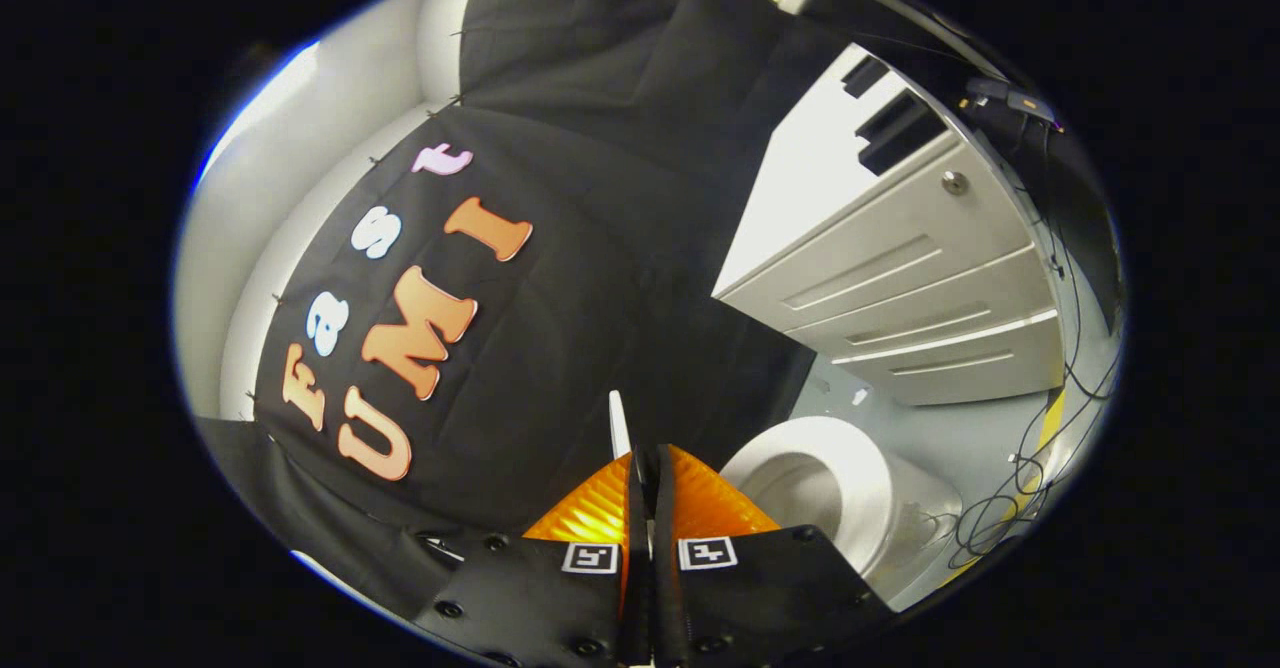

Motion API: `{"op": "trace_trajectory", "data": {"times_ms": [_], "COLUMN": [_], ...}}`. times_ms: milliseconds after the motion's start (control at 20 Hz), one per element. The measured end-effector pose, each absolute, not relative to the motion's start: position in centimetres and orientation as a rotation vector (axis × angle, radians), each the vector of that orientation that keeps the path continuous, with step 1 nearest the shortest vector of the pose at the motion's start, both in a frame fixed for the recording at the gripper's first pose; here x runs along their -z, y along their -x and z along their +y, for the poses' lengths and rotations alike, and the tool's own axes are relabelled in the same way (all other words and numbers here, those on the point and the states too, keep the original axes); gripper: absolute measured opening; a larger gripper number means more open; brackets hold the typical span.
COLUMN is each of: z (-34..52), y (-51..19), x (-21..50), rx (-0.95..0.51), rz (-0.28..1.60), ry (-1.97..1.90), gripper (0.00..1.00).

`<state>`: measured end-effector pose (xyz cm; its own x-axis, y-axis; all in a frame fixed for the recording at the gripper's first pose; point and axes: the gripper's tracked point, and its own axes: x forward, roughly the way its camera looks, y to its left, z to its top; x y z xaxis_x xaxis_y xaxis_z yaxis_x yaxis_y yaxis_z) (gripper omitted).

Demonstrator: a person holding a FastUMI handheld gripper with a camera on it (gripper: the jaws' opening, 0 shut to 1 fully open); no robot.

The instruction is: Open the toilet lid.

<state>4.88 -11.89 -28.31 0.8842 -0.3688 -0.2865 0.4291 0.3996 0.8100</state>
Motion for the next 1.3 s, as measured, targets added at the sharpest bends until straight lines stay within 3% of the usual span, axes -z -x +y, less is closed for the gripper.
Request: {"op": "trace_trajectory", "data": {"times_ms": [1300], "z": [4.6], "y": [-11.7], "x": [14.9], "rx": [0.355], "rz": [0.064], "ry": [-0.686], "gripper": [0.09]}}
